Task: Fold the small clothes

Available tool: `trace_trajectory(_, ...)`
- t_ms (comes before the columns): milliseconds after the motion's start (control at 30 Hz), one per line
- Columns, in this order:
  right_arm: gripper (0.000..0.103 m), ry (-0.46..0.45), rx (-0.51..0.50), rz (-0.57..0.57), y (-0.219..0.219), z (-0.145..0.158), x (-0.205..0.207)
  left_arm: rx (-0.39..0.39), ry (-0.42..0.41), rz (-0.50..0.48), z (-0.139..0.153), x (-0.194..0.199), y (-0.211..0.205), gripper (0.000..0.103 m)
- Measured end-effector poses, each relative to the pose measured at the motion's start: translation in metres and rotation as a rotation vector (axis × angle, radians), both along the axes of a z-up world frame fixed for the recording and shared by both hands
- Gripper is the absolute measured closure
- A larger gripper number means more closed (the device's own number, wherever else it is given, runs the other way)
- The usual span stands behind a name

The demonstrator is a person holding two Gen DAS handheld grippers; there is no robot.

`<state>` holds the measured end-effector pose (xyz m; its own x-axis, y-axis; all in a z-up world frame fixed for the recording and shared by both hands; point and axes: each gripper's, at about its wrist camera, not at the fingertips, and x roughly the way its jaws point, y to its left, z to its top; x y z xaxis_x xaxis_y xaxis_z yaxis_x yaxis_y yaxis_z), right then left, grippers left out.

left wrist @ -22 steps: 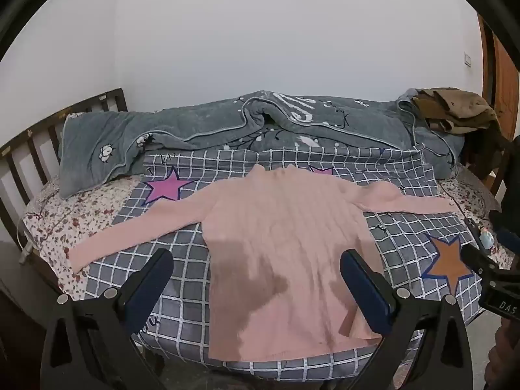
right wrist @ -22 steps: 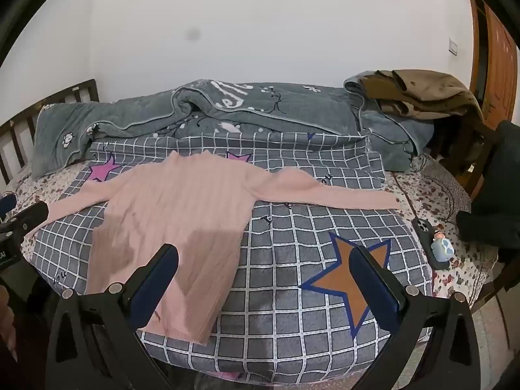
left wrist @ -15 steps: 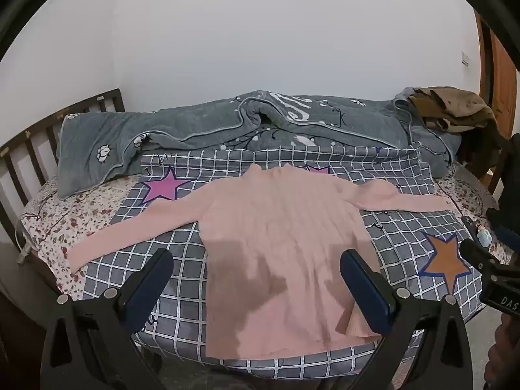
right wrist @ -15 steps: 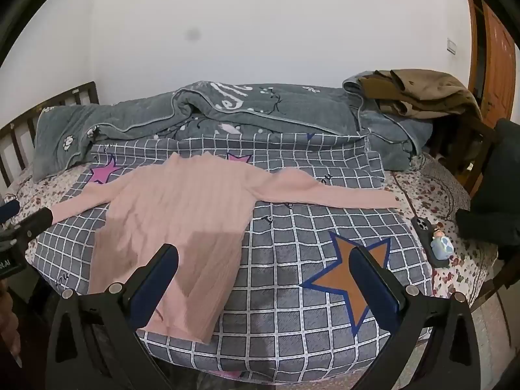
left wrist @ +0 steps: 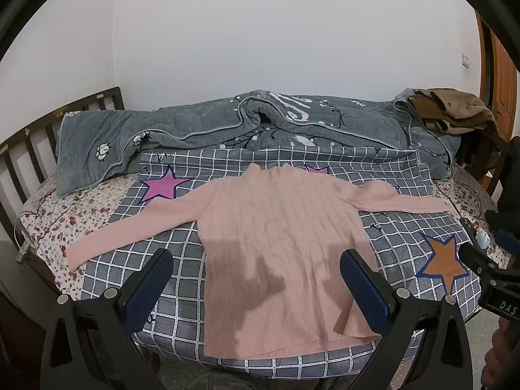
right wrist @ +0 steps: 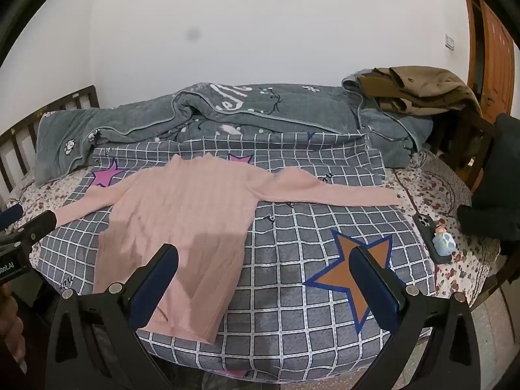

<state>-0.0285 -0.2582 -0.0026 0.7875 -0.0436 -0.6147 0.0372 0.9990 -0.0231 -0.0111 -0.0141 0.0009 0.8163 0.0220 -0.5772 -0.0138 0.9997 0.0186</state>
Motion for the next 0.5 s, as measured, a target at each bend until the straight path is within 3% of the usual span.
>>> trace_trajectory(500,0.0,-0.008,0.001,0.004,-0.001,0.0015,-0.0014,-0.01,0.007,0.001,-0.0011,0.0035,0.0039,0.0)
